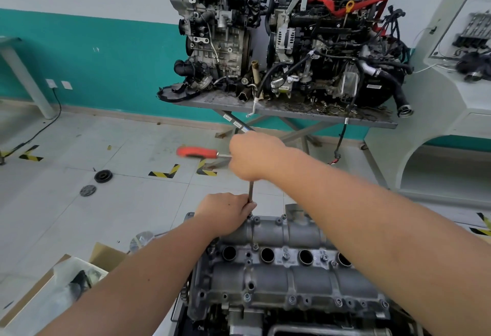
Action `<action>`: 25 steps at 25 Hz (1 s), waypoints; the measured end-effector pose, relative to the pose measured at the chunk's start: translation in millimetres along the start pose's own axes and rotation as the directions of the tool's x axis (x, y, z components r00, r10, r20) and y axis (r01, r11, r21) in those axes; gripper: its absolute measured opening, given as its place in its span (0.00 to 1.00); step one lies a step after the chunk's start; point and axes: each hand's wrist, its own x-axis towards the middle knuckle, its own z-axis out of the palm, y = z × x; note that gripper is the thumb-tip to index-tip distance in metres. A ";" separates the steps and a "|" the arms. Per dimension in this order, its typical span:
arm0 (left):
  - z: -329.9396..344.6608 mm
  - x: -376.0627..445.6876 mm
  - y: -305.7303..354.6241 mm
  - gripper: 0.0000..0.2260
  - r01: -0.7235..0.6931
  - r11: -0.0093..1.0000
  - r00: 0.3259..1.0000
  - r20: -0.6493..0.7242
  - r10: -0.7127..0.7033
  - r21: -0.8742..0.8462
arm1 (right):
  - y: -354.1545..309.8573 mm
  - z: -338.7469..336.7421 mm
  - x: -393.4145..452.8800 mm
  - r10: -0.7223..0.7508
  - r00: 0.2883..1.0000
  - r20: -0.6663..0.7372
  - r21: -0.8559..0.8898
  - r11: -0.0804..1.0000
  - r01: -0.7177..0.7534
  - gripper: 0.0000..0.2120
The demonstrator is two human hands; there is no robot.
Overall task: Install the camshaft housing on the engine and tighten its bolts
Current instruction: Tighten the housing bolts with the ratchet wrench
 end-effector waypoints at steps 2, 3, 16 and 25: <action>2.3 0.4 -0.8 0.19 -0.008 1.000 1.000 -0.007 0.008 -0.009 | 11.4 -3.6 6.1 0.064 0.981 0.183 0.472 0.870 -0.145 0.09; 2.1 1.4 -1.8 0.20 -0.011 1.000 1.000 -0.019 0.011 -0.015 | 16.1 -1.2 6.0 0.090 0.962 0.257 0.717 0.650 -0.252 0.08; 3.3 2.2 -1.5 0.17 -0.074 0.997 0.997 0.005 0.074 -0.006 | 7.0 58.1 -12.0 0.306 0.932 0.194 0.701 -0.708 0.086 0.09; 2.3 3.5 -0.9 0.18 -0.053 0.998 0.999 0.003 0.053 -0.028 | 22.6 79.5 -28.8 0.188 0.976 -0.114 0.806 -0.557 0.201 0.17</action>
